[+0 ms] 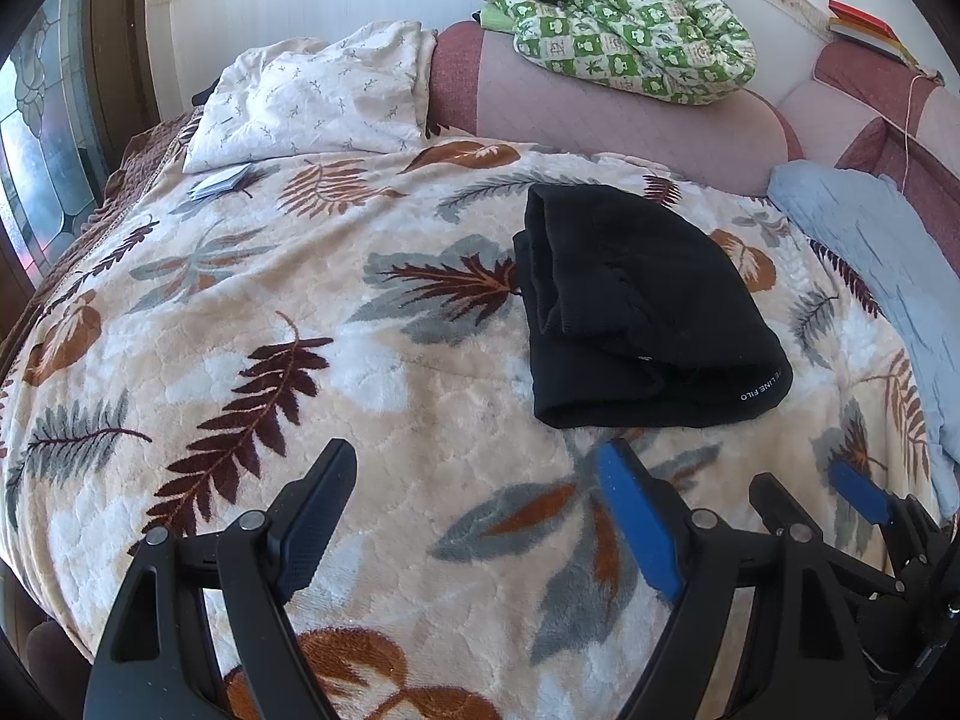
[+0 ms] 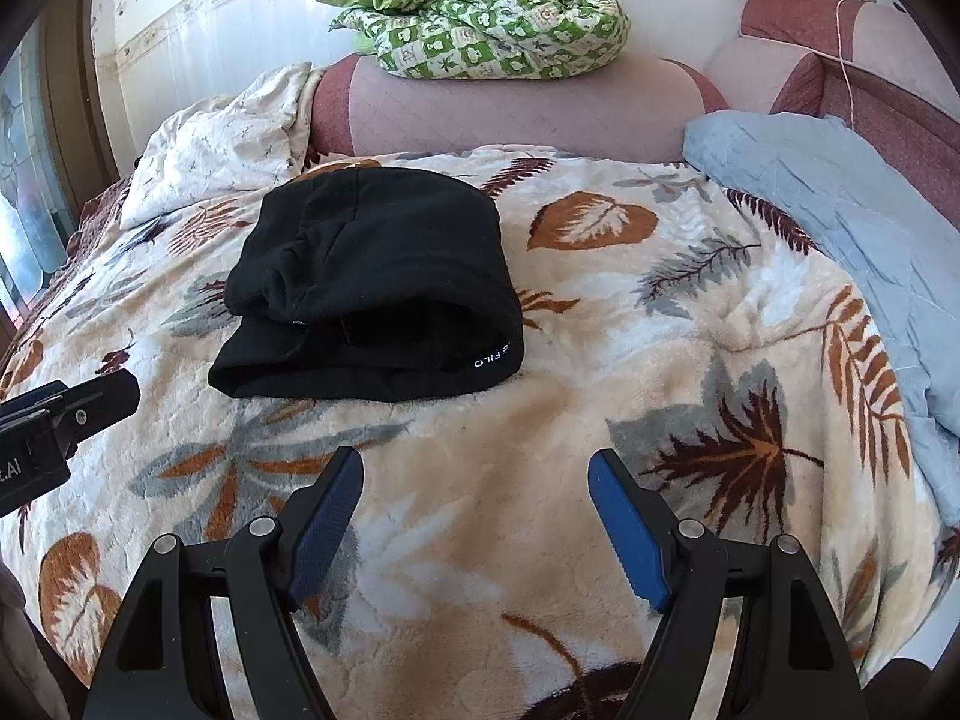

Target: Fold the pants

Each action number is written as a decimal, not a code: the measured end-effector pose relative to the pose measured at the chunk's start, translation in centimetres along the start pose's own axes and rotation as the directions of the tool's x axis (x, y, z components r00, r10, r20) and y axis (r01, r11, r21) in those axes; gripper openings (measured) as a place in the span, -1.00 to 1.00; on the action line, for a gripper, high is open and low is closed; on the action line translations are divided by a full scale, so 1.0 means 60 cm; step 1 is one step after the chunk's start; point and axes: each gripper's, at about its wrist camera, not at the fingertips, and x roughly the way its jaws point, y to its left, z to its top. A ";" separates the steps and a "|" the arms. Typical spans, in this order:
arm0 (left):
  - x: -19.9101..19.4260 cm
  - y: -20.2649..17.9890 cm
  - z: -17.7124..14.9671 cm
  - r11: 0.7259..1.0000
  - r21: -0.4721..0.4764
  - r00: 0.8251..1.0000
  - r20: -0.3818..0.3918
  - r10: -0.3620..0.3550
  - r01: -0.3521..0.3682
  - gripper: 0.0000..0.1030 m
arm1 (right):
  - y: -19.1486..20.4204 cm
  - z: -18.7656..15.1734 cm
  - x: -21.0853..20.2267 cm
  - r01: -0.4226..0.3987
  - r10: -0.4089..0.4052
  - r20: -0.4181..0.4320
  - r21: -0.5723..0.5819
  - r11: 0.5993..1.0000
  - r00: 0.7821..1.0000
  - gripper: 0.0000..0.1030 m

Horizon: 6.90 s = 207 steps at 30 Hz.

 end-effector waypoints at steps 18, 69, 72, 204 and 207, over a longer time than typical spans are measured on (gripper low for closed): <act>0.003 -0.004 0.000 1.000 0.005 1.000 -0.002 -0.002 0.002 0.60 | -0.003 -0.002 0.009 0.001 -0.001 -0.019 0.008 1.000 1.000 0.59; 0.017 -0.004 -0.005 1.000 0.002 1.000 -0.007 -0.011 0.011 0.60 | -0.002 -0.005 0.024 0.015 -0.015 -0.039 -0.001 1.000 0.999 0.59; 0.017 0.000 -0.007 1.000 -0.001 1.000 0.003 -0.009 0.009 0.60 | -0.003 -0.004 0.022 0.029 -0.029 -0.027 -0.008 1.000 0.999 0.59; -0.145 -0.023 0.003 0.989 0.037 0.928 0.354 0.118 -0.140 1.00 | 0.023 0.025 -0.077 0.027 -0.018 0.161 -0.055 0.998 0.987 0.75; -0.127 -0.020 0.001 0.993 0.037 0.947 0.305 0.098 -0.115 1.00 | 0.022 0.025 -0.075 0.026 -0.018 0.155 -0.052 0.998 0.988 0.75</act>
